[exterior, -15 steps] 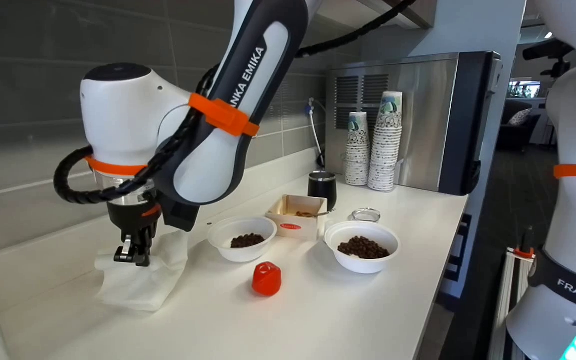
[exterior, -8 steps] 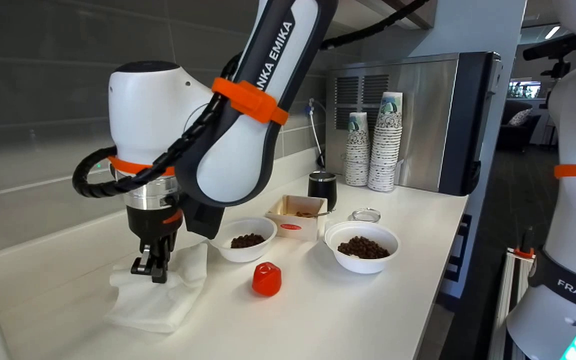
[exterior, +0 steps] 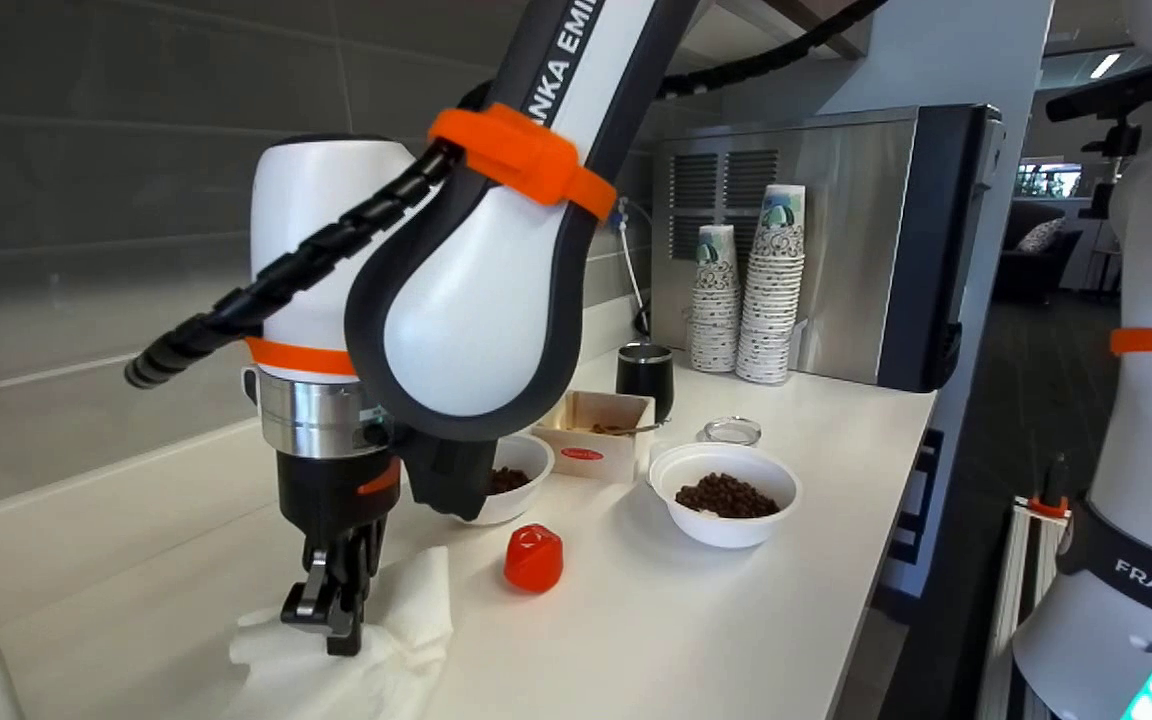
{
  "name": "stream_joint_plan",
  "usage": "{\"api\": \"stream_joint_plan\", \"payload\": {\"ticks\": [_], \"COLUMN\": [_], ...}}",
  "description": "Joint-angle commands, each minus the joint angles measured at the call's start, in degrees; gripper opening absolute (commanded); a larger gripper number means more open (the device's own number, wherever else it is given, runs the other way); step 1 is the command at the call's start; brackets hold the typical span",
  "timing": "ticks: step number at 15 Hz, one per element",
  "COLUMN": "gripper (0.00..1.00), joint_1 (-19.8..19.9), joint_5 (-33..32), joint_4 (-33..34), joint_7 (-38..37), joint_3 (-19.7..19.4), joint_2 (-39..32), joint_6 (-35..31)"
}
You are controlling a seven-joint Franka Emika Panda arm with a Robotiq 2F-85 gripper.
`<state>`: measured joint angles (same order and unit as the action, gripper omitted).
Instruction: Use the napkin to wipe the surface
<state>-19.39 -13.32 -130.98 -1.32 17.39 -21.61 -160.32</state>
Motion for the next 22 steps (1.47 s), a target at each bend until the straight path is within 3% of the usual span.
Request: {"api": "stream_joint_plan", "payload": {"ticks": [1,4,7,13,18,21,22], "gripper": [0.01,0.01,0.01,0.01,0.01,0.01,0.01], "joint_1": [2.0,1.6,3.1,2.7,3.0,3.1,3.2], "joint_5": [9.0,13.9,21.6,27.1,22.6,14.6,10.9], "joint_4": [-4.9,-8.8,-12.4,-20.8,-26.7,-29.1,-27.0], "joint_7": [2.3,-1.1,0.3,-6.9,-18.2,-27.9,-31.6], "joint_3": [4.5,4.4,6.0,3.0,-1.8,-4.4,-5.1], "joint_2": [3.9,6.0,8.3,14.0,17.8,19.7,18.2], "joint_6": [5.5,9.8,13.6,23.4,26.1,25.3,25.2]}}
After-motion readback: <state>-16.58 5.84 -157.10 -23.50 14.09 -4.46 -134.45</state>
